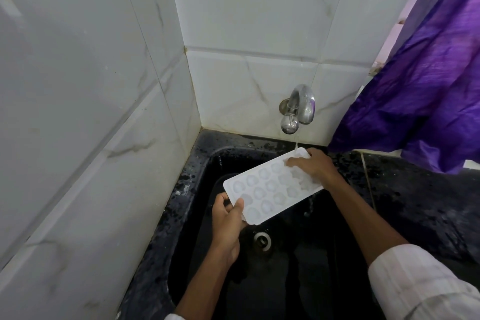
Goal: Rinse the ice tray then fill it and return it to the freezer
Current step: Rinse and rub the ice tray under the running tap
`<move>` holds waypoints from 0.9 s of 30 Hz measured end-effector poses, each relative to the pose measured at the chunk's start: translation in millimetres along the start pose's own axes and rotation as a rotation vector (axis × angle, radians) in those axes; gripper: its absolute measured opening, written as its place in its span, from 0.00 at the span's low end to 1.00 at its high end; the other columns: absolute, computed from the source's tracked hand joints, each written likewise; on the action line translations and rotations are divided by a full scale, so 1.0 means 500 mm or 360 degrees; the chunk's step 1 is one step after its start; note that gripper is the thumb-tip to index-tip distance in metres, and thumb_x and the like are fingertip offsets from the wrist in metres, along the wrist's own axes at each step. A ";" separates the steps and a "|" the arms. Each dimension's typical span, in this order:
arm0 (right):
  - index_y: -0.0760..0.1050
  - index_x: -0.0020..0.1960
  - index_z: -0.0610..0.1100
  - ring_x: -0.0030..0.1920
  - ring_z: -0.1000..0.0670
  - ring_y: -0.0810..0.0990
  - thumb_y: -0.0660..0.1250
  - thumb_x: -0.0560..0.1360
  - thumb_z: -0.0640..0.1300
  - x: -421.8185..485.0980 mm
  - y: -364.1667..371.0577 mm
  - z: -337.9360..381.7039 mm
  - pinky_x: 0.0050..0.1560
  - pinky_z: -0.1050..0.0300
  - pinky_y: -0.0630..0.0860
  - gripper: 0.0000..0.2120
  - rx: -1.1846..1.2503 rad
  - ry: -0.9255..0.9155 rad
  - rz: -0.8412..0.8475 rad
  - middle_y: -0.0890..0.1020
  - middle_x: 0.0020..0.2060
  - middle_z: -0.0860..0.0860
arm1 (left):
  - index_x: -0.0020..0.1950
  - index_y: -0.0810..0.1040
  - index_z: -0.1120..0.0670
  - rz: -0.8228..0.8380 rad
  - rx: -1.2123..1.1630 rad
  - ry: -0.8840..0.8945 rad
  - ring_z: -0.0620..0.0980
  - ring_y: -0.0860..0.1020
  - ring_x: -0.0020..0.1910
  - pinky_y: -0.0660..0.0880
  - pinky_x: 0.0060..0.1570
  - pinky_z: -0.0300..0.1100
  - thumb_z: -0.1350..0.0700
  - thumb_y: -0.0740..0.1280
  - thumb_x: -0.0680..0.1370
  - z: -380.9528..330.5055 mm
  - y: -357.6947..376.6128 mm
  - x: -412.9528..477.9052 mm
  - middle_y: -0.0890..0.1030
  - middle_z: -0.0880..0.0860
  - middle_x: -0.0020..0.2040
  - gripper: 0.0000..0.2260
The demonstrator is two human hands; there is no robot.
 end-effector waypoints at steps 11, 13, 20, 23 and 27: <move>0.82 0.41 0.42 0.31 0.53 0.83 0.81 0.66 0.49 -0.002 0.019 0.021 0.36 0.56 0.81 0.13 0.0361 0.0081 0.0218 0.84 0.35 0.48 | 0.60 0.73 0.56 -0.0007 0.0032 0.0067 0.53 0.85 0.49 0.83 0.45 0.51 0.62 0.63 0.82 -0.021 -0.015 0.005 0.85 0.54 0.52 0.07; 0.81 0.38 0.43 0.32 0.51 0.81 0.80 0.67 0.47 -0.002 0.014 0.026 0.37 0.57 0.77 0.10 0.0319 0.0082 0.0211 0.83 0.35 0.48 | 0.59 0.73 0.56 0.0007 0.0036 0.0066 0.53 0.86 0.49 0.83 0.46 0.52 0.62 0.63 0.82 -0.021 -0.012 0.003 0.86 0.54 0.52 0.07; 0.83 0.39 0.44 0.45 0.44 0.84 0.74 0.54 0.54 -0.008 0.014 0.014 0.51 0.44 0.83 0.18 0.0244 0.0141 0.0145 0.85 0.43 0.46 | 0.58 0.73 0.54 0.0034 0.0006 0.0069 0.51 0.86 0.48 0.84 0.46 0.52 0.62 0.63 0.82 -0.021 0.001 -0.002 0.86 0.52 0.50 0.06; 0.82 0.44 0.45 0.46 0.46 0.83 0.75 0.58 0.55 -0.012 0.017 0.017 0.51 0.47 0.83 0.19 0.0249 0.0103 0.0159 0.84 0.46 0.47 | 0.57 0.73 0.54 0.0014 0.0034 0.0093 0.49 0.86 0.47 0.84 0.46 0.52 0.62 0.63 0.82 -0.026 0.000 -0.001 0.85 0.52 0.50 0.06; 0.79 0.55 0.47 0.47 0.51 0.83 0.77 0.71 0.52 -0.025 0.018 0.027 0.41 0.57 0.78 0.16 0.0412 -0.0088 0.0245 0.83 0.50 0.50 | 0.60 0.73 0.56 -0.0081 0.0046 0.0086 0.50 0.85 0.48 0.84 0.45 0.51 0.61 0.63 0.82 -0.026 -0.016 0.011 0.85 0.54 0.52 0.07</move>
Point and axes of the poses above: each hand's wrist, its own x-axis towards the middle knuckle, its own y-axis out of the palm, z = x × y, the point moved 7 cm from there along x, towards the middle knuckle
